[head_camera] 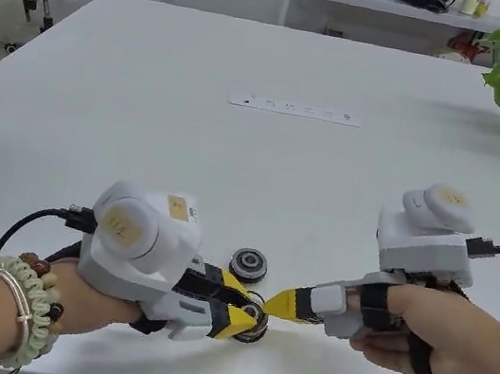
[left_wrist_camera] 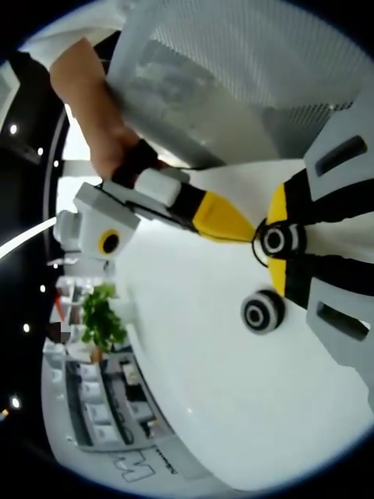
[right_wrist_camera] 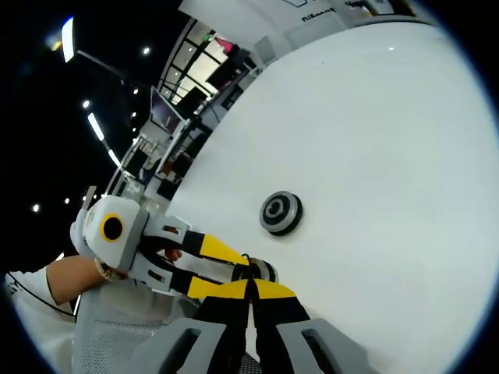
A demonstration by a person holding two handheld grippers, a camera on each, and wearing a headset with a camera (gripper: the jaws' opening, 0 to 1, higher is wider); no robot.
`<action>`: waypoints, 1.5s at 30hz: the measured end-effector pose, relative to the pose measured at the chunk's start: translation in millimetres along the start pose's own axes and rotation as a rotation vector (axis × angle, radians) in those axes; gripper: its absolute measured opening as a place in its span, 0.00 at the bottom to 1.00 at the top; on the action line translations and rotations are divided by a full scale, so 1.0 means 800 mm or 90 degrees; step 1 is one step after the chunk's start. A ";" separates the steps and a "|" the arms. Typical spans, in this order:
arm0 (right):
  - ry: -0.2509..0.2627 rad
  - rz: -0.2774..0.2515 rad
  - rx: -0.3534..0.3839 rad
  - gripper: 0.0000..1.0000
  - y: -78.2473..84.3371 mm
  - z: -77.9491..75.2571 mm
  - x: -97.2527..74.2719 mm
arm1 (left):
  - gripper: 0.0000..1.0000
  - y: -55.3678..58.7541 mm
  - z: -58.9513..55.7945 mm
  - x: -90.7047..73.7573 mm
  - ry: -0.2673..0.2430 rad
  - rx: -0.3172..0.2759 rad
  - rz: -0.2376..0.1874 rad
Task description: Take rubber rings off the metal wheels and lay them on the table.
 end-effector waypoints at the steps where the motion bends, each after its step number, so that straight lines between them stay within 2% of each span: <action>1: 0.004 0.004 -0.004 0.00 0.001 0.000 0.001 | 0.15 0.000 0.000 0.000 0.000 0.002 0.000; 4: 0.010 0.015 -0.015 0.00 0.004 0.000 0.002 | 0.15 -0.001 0.000 0.000 -0.002 0.002 0.003; 10: 0.010 0.015 -0.013 0.00 0.005 0.003 0.001 | 0.15 -0.003 -0.001 0.000 0.000 0.007 0.021; 13: 0.008 0.014 -0.013 0.00 0.006 0.005 0.001 | 0.20 -0.008 -0.005 0.000 0.010 0.015 0.016; 16: 0.008 0.013 -0.015 0.00 0.006 0.005 0.001 | 0.21 -0.011 -0.009 0.000 0.018 0.020 0.013; 21: 0.010 0.005 -0.016 0.00 0.004 0.006 -0.001 | 0.23 -0.017 -0.008 -0.003 0.016 0.024 0.007; 24: 0.010 0.005 -0.018 0.00 0.004 0.006 -0.001 | 0.31 -0.025 -0.008 -0.006 0.017 0.011 0.007; 29: 0.011 0.004 -0.018 0.00 0.004 0.007 -0.002 | 0.36 -0.037 -0.016 -0.012 0.029 0.037 -0.007; 34: 0.013 0.001 -0.019 0.00 0.003 0.007 -0.003 | 0.51 -0.044 -0.021 -0.019 0.033 0.053 -0.007; 36: 0.011 -0.002 -0.017 0.00 0.002 0.007 -0.004 | 0.53 -0.049 -0.024 -0.025 0.039 0.070 -0.011; 38: 0.012 -0.001 -0.018 0.00 0.001 0.007 -0.004 | 0.54 -0.056 -0.026 -0.030 0.042 0.072 -0.020; 41: 0.010 -0.006 -0.014 0.00 0.000 0.007 -0.005 | 0.57 -0.062 -0.024 -0.035 0.044 0.074 -0.021; 42: 0.010 -0.006 -0.014 0.00 0.000 0.007 -0.005 | 0.61 -0.061 -0.023 -0.039 0.051 0.075 -0.005; 43: 0.010 -0.006 -0.014 0.00 0.000 0.007 -0.005 | 0.63 -0.061 -0.022 -0.041 0.052 0.073 -0.003; 45: 0.009 -0.007 -0.014 0.00 -0.001 0.007 -0.005 | 0.64 -0.062 -0.018 -0.051 0.047 0.071 -0.007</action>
Point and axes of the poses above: the centre of the closed fingertips' face, and the gripper's own axes: x roughly forward along the fingers, z roughly to its left, y roughly out of its underside, the point moved 5 cm from there along -x, roughly backward along the fingers, and after that the axes turned 14 degrees about -y, right-handed, at the moved point
